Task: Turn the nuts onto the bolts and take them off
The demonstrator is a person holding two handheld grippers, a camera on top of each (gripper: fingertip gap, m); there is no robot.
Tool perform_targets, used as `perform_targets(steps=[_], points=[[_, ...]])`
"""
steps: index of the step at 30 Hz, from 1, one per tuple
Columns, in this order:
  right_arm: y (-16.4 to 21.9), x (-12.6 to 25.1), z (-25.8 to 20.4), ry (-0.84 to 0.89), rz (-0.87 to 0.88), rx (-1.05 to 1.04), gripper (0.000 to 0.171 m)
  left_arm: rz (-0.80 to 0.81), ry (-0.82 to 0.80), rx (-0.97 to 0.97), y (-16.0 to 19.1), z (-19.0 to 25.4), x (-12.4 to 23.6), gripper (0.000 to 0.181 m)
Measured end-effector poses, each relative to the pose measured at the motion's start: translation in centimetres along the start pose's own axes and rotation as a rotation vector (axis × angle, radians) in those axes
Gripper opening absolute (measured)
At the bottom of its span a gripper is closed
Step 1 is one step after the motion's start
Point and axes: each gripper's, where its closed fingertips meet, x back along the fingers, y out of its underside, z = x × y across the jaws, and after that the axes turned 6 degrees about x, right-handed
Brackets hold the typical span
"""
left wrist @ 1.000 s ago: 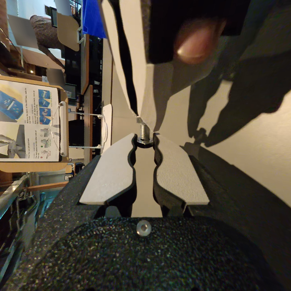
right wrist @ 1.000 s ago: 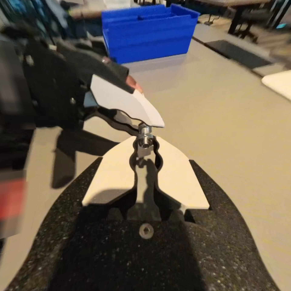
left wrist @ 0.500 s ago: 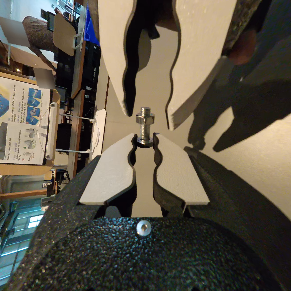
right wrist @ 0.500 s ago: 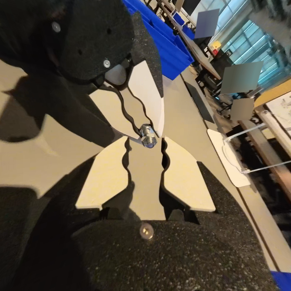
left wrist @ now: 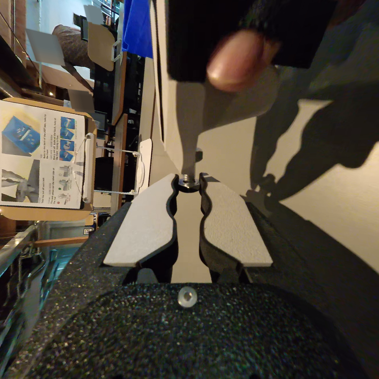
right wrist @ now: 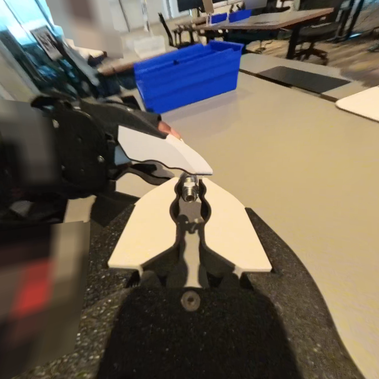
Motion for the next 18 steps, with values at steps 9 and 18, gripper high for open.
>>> perform_targets(steps=[9,18], points=[[-0.6,2.0,0.5,0.064,-0.002,0.492,0.032,0.030,0.047,0.074,0.0,0.0,0.1,0.019],[1.3,0.8,0.0,0.126,-0.127,0.765,0.033,0.045,0.048,0.051,-0.4,0.3,0.2,0.019]])
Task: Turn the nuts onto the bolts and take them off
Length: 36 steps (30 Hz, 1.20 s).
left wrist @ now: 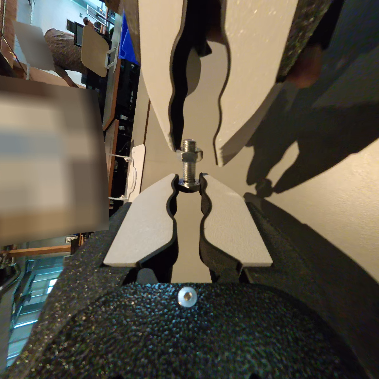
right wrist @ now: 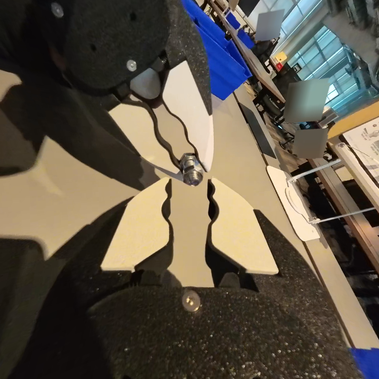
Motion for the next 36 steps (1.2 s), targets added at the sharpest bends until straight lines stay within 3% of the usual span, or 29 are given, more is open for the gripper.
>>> perform_targets(steps=[3,7,12,14,18,22,25,32,36], points=[[0.0,-0.4,0.2,0.007,-0.009,-0.061,0.020,0.005,-0.014,-0.024,-0.2,0.0,0.1,0.019],[0.1,-0.8,0.0,-0.029,-0.015,-0.254,0.018,-0.025,-0.042,-0.050,0.2,-0.3,0.0,0.019],[-0.4,-1.1,0.0,-0.178,0.100,-0.804,0.018,-0.047,-0.069,-0.061,0.5,-0.6,0.0,0.019],[-0.6,-1.0,0.0,-0.242,0.173,-0.921,0.018,-0.048,-0.052,-0.034,0.6,-0.6,-0.1,0.019],[-0.8,-0.2,1.0,-0.191,0.218,-0.742,0.036,-0.045,0.006,0.035,1.0,-0.1,-0.4,0.019],[-0.1,0.3,1.2,-0.054,0.097,-0.299,0.040,-0.003,0.086,0.115,0.7,0.5,-0.4,0.019],[0.4,0.0,0.7,-0.007,0.014,-0.142,0.039,0.028,0.132,0.147,0.5,0.8,-0.4,0.019],[1.1,-1.0,-0.3,-0.004,-0.061,-0.116,0.018,0.005,0.065,0.038,0.4,0.8,-0.3,0.019],[1.1,-1.4,-0.4,-0.050,-0.052,-0.402,0.018,-0.065,-0.049,-0.072,0.8,-0.1,-0.3,0.019]])
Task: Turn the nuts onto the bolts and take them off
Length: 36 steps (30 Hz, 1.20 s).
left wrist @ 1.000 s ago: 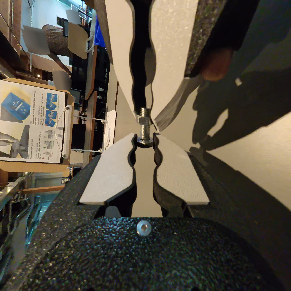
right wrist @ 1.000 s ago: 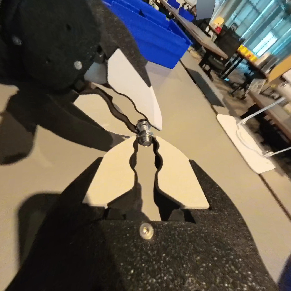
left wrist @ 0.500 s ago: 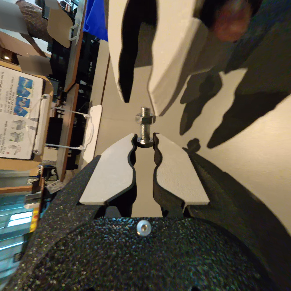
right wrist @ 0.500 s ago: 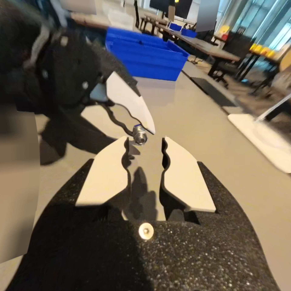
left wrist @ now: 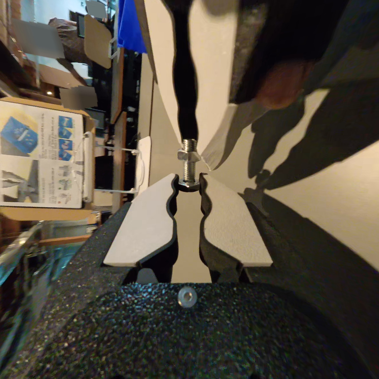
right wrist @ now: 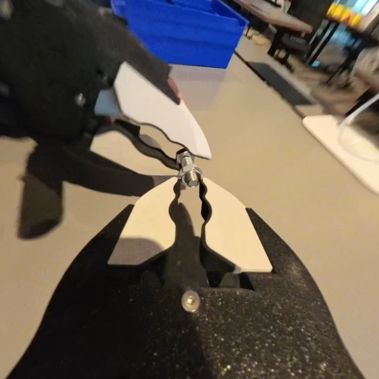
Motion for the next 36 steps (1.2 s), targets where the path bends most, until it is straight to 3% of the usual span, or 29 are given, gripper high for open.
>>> perform_targets(steps=[4,6,10,14,17,24,27,33,36], points=[[-0.6,-0.2,-0.5,-0.188,0.108,-0.463,0.018,-0.036,-0.052,-0.041,0.2,-0.4,0.1,0.019],[-1.0,0.2,-0.3,-0.251,0.157,-0.518,0.020,-0.021,-0.033,0.005,0.2,-0.5,0.0,0.019],[-0.7,0.8,0.7,-0.155,0.140,-0.288,0.037,-0.018,-0.010,0.030,0.4,-0.4,-0.1,0.019],[-0.3,0.9,0.9,0.004,0.041,0.094,0.043,-0.004,0.012,0.034,0.1,-0.1,-0.1,0.019],[-0.5,0.7,0.2,0.053,0.019,0.241,0.043,0.002,0.021,0.029,0.0,0.1,-0.1,0.019],[-0.3,0.2,0.2,0.112,-0.027,0.317,0.020,0.021,0.029,-0.001,-0.5,0.5,0.0,0.019],[-0.3,0.1,0.0,0.059,-0.024,0.148,0.019,0.010,0.008,-0.016,-0.3,0.3,0.0,0.019],[-1.4,0.3,-0.6,-0.332,0.191,-0.613,0.019,0.012,0.000,-0.006,-0.2,0.0,0.0,0.019],[-1.8,0.9,-0.2,-0.332,0.230,-0.550,0.026,0.007,0.008,0.004,-0.2,0.1,0.0,0.019]])
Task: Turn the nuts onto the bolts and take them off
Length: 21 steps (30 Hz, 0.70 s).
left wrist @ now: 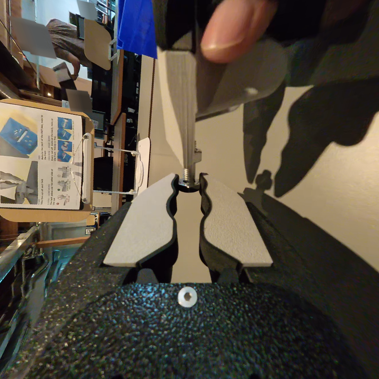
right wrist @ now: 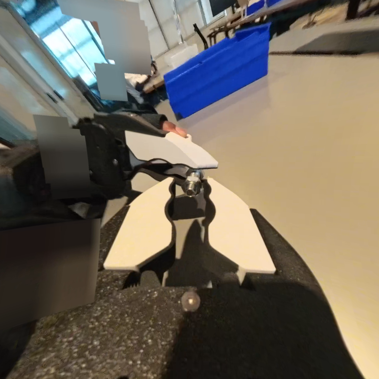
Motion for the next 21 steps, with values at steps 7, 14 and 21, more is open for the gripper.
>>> perform_targets(steps=[7,14,21], points=[[0.9,0.4,0.8,0.264,-0.187,0.627,0.040,0.014,0.040,0.058,0.2,0.1,0.0,0.019],[1.2,0.2,1.4,0.365,-0.235,0.825,0.020,0.011,0.058,0.051,0.1,0.5,-0.1,0.019],[1.3,-0.1,1.1,0.328,-0.223,0.620,0.017,0.000,0.036,0.037,0.3,0.2,-0.1,0.019]])
